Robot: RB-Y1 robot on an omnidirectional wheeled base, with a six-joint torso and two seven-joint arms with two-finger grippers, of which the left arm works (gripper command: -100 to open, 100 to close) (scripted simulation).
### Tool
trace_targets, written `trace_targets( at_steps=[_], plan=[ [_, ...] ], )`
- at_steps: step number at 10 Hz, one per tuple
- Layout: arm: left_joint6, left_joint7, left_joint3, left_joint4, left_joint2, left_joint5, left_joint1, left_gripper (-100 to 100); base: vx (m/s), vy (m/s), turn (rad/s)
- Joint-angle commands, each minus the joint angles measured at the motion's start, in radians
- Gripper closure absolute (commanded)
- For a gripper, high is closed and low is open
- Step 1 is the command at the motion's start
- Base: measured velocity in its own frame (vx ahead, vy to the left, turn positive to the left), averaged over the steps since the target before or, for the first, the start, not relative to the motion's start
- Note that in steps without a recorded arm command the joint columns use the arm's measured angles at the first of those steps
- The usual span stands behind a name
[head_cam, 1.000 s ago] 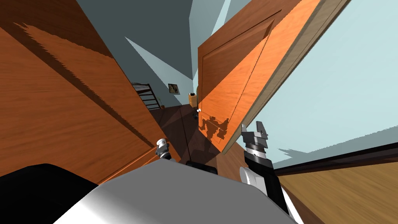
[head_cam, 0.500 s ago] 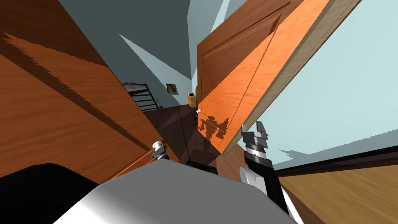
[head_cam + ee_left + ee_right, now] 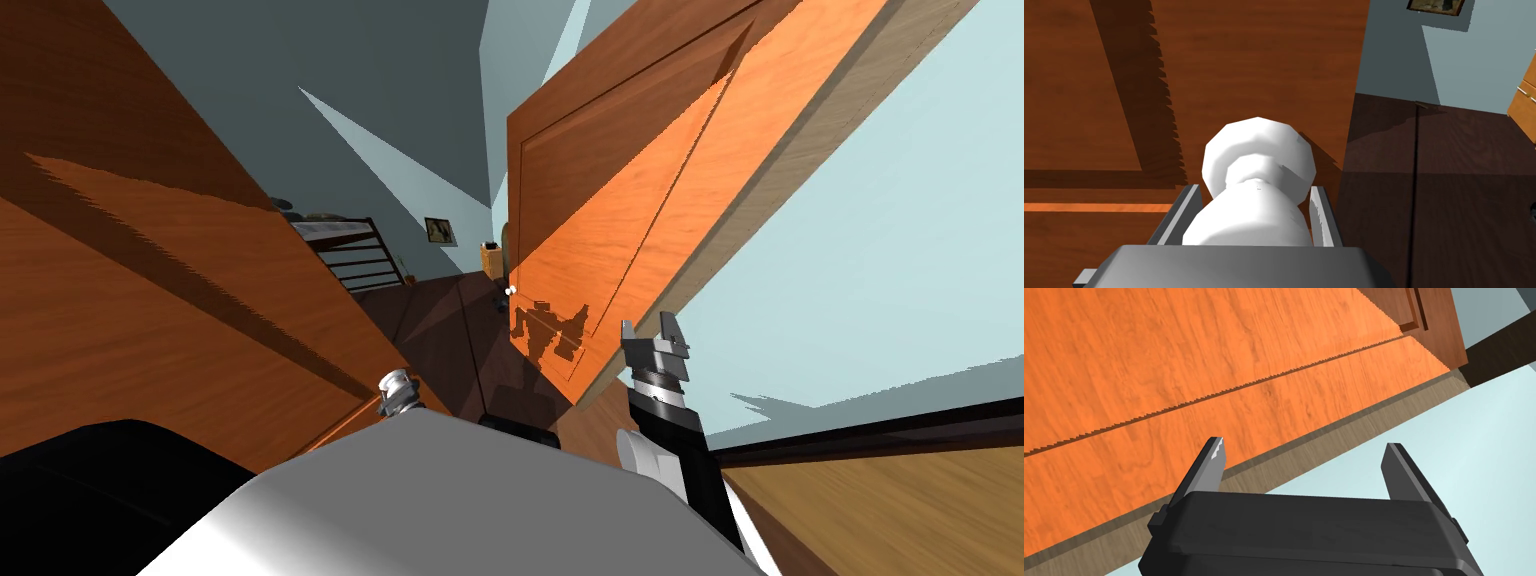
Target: Push the door open
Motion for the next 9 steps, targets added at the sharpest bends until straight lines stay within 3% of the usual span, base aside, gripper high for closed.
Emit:
trace_targets(
  at_steps=[1,2,3,5,9],
  plan=[
    [-0.009,0.005,0.026,0.002,0.001,0.013,0.002,100,0.172,0.071,-0.031],
    [-0.004,-0.001,0.014,-0.004,-0.003,0.008,0.006,100,0.075,0.037,0.014],
    [-0.011,-0.002,0.031,-0.004,0.011,0.022,0.01,100,0.082,0.097,0.037],
    [-0.016,-0.003,0.042,-0.004,0.019,0.033,0.014,100,0.138,0.138,0.03],
    [-0.035,-0.006,0.084,-0.003,0.038,0.075,0.026,100,0.15,0.189,0.043]
  ],
)
